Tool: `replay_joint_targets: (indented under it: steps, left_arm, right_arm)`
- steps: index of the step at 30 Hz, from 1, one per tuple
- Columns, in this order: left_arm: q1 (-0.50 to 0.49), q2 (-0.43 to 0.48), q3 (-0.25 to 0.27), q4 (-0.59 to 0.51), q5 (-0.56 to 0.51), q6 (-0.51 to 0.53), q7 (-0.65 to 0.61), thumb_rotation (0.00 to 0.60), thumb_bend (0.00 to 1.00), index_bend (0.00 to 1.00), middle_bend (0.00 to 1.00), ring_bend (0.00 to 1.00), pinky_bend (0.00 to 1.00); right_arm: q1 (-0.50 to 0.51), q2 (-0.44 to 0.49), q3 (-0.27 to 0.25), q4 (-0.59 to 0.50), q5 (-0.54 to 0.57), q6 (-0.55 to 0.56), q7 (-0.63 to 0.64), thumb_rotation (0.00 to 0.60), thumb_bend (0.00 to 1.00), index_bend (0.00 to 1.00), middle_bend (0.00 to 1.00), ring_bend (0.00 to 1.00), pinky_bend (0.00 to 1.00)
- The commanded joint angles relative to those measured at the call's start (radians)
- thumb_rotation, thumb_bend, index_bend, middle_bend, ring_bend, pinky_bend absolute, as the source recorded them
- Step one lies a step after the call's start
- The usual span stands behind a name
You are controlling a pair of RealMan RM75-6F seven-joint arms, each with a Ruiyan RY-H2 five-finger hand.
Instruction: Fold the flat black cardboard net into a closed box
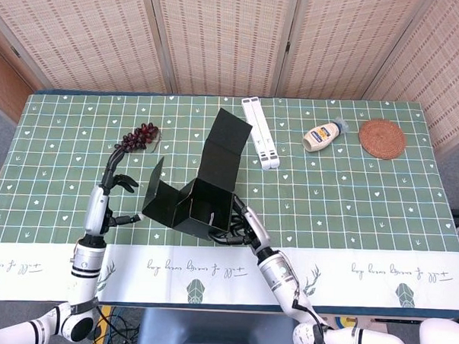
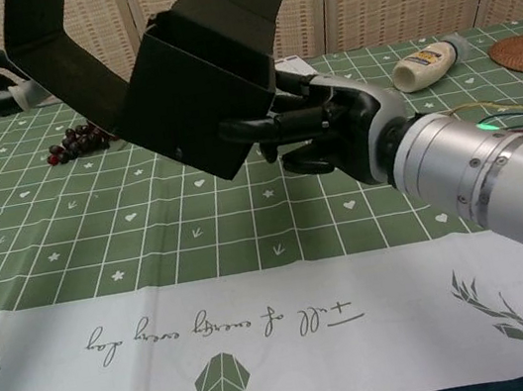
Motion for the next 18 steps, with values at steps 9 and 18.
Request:
replay_joint_targets:
  steps: [9,18]
  left_arm:
    - [-0.052,0.031,0.055,0.091,0.140,-0.014,0.048,0.600,0.11,0.08,0.03,0.43,0.51]
    - [-0.113,0.006,0.102,0.242,0.252,0.009,0.030,0.600,0.11,0.16,0.05,0.44,0.51]
  right_arm:
    - [0.051,0.006,-0.006,0.012,0.045,-0.036,-0.108,0.600,0.39,0.18,0.33,0.71,1.00]
    - [0.081,0.033,-0.023,0.016,0.089,-0.064,-0.199,0.600,0.39,0.18,0.33,0.71,1.00]
